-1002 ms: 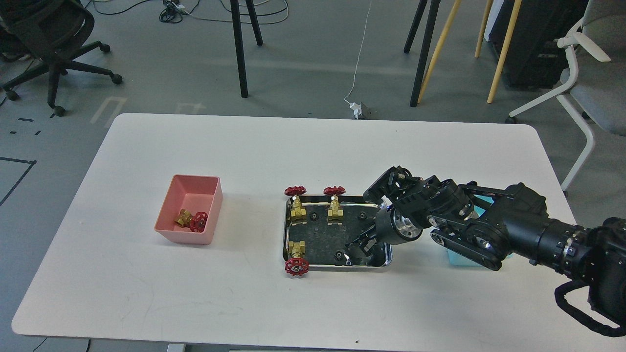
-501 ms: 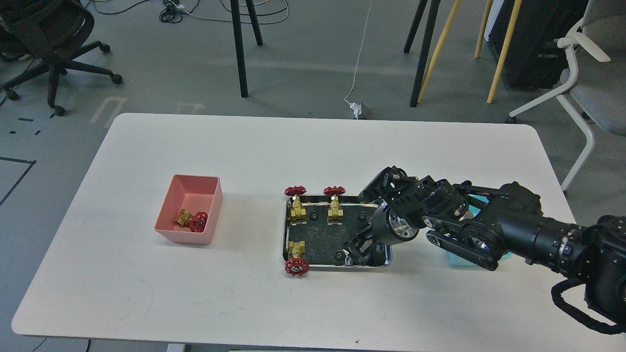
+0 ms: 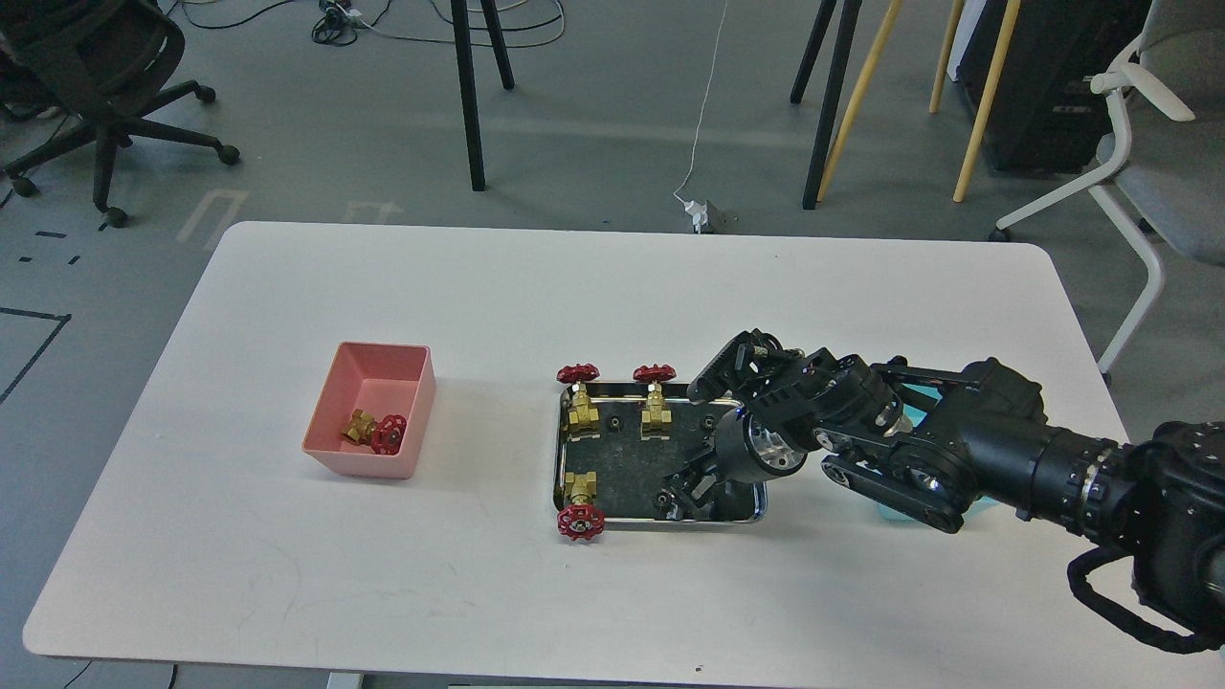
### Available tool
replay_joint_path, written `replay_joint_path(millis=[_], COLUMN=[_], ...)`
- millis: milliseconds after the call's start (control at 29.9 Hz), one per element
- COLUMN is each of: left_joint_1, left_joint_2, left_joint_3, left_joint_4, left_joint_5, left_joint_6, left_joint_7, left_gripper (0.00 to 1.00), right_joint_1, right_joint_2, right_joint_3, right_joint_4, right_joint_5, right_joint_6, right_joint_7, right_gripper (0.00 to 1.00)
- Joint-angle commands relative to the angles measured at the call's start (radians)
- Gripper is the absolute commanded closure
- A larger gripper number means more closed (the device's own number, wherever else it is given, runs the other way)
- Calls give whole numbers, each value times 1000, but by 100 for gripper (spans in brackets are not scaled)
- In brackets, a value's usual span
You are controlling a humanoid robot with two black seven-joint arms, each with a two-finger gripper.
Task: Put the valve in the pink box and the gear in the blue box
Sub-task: 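Close the right gripper on the black gear and adjust the grip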
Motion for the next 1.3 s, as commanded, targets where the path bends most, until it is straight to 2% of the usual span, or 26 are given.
replay_joint_path(millis=[0,902,1069,1270], left_joint_1=[-3,-8,-8,-9], left_joint_2=[0,2,2,2], left_joint_3=[-1,1,-1,1], left_joint_4=[3,6,6,6], left_joint_5=[0,0,0,0], left_joint_6=[0,0,0,0], left_joint_7=[0,0,0,0], left_gripper=[4,4,4,4], right_joint_1=[1,-11,-13,-11], right_joint_2=[-4,-56,-54,-54], right_joint_3=[1,-2,-2,-2], right_joint_4=[4,76,76,76], right_joint_5=[0,-32,-32,-32], right_joint_6=[0,0,0,0], right_joint_7=[-1,-4,-5,-27], right_gripper=[55,52,58,72])
